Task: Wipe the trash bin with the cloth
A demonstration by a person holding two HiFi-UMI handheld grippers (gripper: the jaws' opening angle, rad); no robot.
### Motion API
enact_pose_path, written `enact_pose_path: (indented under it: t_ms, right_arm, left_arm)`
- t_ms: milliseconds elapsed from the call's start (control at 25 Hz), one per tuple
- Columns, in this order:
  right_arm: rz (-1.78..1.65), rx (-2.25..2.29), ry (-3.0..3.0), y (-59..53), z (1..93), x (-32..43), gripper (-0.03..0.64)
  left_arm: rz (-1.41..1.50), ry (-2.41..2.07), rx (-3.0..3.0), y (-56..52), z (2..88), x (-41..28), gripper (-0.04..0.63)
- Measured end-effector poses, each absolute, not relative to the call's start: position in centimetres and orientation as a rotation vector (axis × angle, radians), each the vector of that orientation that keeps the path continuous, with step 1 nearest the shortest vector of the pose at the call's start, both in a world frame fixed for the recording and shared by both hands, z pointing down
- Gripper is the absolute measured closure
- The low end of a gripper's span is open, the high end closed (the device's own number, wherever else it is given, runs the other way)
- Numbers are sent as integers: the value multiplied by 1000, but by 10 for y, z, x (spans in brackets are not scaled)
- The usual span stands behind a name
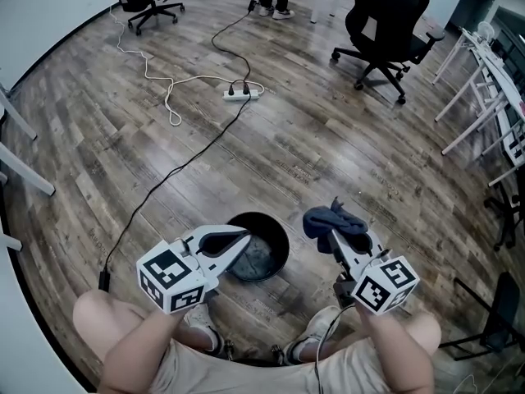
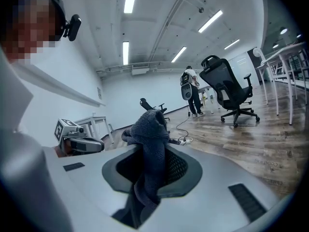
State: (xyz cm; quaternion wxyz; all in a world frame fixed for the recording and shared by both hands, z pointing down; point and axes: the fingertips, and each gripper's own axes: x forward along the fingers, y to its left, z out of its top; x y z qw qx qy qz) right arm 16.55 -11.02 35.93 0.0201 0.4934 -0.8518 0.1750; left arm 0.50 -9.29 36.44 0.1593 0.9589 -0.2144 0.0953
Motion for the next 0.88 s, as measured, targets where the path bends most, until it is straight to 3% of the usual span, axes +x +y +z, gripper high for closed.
enact_pose_path:
  t_ms: [360, 880]
  right_arm:
    - [515, 1450, -2604, -111, 374, 152, 535]
    - [646, 1422, -2567, -103, 393, 159, 535]
  left_arm:
    - [414, -667, 2751, -98, 397, 0, 586]
    - [362, -709, 2889, -101, 365, 0, 586]
